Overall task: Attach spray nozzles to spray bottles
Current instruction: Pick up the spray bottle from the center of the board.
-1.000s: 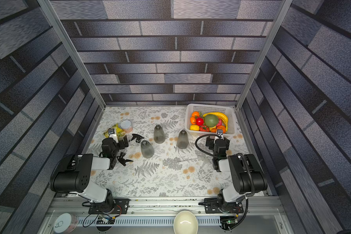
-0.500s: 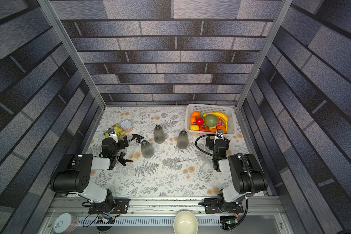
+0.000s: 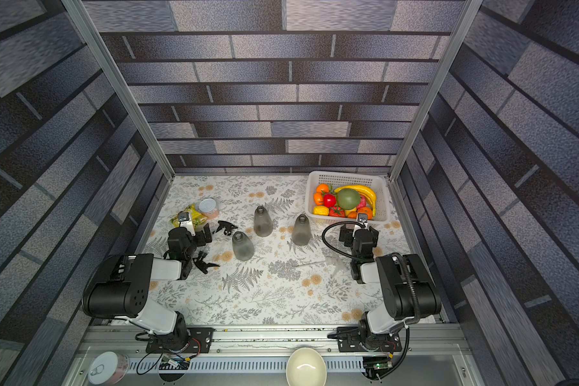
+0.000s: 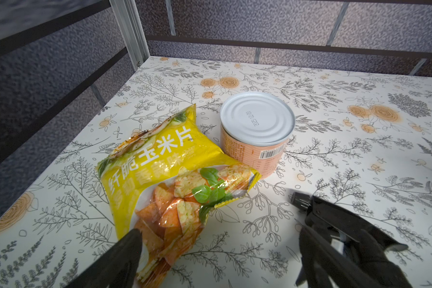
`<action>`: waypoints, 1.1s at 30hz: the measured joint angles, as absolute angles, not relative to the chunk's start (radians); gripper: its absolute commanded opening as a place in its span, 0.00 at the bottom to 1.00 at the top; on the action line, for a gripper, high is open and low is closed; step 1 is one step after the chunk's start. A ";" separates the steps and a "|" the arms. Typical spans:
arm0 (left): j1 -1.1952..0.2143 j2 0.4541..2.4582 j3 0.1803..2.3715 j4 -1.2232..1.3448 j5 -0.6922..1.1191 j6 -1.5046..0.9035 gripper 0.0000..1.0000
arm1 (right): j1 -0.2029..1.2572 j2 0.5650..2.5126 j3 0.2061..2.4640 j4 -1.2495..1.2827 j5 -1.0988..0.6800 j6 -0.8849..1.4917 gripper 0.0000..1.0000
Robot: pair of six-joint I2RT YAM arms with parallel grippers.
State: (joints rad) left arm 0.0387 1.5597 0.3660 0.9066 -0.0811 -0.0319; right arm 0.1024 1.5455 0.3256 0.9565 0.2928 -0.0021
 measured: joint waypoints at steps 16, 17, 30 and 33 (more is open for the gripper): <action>0.028 1.559 0.384 0.897 -0.117 -0.029 1.00 | 0.102 1.547 0.326 0.966 0.339 0.003 1.00; 0.027 1.548 0.395 0.866 -0.125 -0.029 1.00 | 0.102 1.546 0.327 0.962 0.340 0.002 1.00; 0.005 1.053 0.620 0.392 -0.192 -0.035 1.00 | 0.127 1.266 0.687 0.316 0.423 0.065 1.00; 0.005 0.981 0.730 0.243 -0.193 -0.135 1.00 | 0.127 1.205 0.887 0.088 0.405 0.157 1.00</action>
State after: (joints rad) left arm 0.0051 0.9810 0.7296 0.2432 -0.1928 -0.1349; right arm 0.1268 1.2049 0.8871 0.0879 0.4049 0.1574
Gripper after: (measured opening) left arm 0.998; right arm 0.999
